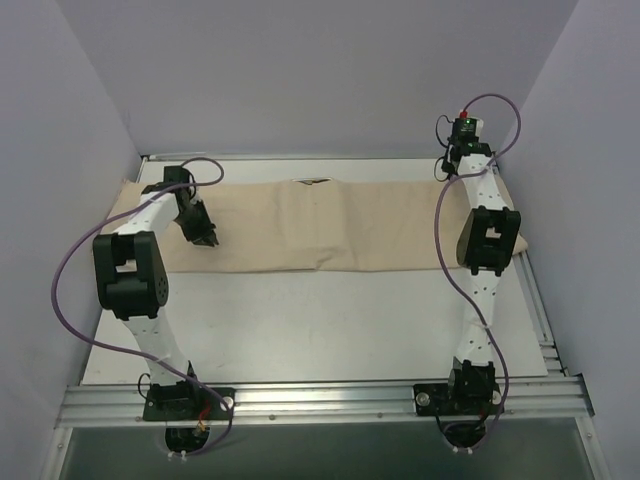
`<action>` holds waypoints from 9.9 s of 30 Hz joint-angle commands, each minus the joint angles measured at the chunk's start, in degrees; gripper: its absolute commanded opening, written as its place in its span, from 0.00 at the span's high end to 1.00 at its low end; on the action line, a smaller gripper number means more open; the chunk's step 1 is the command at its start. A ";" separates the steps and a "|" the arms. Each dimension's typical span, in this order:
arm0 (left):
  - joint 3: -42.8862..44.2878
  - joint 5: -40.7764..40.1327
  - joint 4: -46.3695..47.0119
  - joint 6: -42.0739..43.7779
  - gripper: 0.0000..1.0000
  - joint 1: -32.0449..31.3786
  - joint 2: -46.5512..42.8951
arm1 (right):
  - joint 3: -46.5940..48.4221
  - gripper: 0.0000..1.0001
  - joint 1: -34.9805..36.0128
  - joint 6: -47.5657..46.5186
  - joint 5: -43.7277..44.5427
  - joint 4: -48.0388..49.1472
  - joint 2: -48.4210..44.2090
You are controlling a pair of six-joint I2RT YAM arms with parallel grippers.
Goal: Open and lay out the surgical kit
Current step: Open the surgical kit at the center of the board, then smooth out the surgical kit at the center of the board.
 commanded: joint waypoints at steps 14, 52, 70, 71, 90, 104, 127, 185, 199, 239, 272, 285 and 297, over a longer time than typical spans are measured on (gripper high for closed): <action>5.14 9.53 0.79 -4.23 0.66 -1.07 -8.78 | -29.46 1.00 -1.90 16.71 -13.30 -13.11 -36.00; 1.27 7.95 -1.05 -8.98 0.54 -0.90 -10.98 | -10.07 0.25 33.34 -0.69 -18.93 -8.20 -15.56; -1.01 6.19 -3.87 -9.77 0.54 -1.16 -14.76 | -1.30 0.31 37.56 -6.59 -10.75 -4.32 -4.31; -1.36 6.19 -3.87 -10.04 0.54 -1.08 -15.02 | -0.59 0.39 37.56 -6.23 -11.19 -4.23 -3.00; 5.57 6.19 -5.27 -13.81 0.34 0.24 -13.00 | -28.65 1.00 44.32 -4.12 -15.94 -8.71 -26.52; -7.25 -5.48 -7.47 -18.82 0.32 0.59 -25.82 | -65.43 0.95 49.86 -0.78 -31.05 -10.30 -48.68; 18.04 -9.88 -13.80 -17.42 0.22 -7.84 2.45 | -49.01 0.01 44.43 11.09 -9.61 -17.24 -52.99; 54.18 -15.69 -24.61 -13.03 0.30 -12.50 31.65 | -52.34 0.01 25.79 5.90 -13.30 -17.06 -60.37; 53.73 -15.87 -25.84 -8.81 0.69 -12.68 33.49 | -54.10 0.01 23.24 5.72 -14.09 -16.36 -61.52; -11.39 -33.53 -47.81 -20.41 0.86 10.61 -56.68 | -50.24 0.01 33.34 7.31 -25.70 -18.65 -56.42; 22.17 -21.40 -22.05 -8.90 0.16 -5.82 -3.80 | -36.80 0.00 14.63 11.88 -9.00 -19.52 -33.43; 46.08 -22.82 -26.01 -2.39 0.14 -4.06 25.29 | -27.83 0.00 10.49 8.10 -7.59 -13.89 -17.94; 60.49 -16.94 -28.39 -1.34 0.19 -3.63 40.42 | -21.68 0.00 9.35 11.17 -6.71 -13.81 -5.80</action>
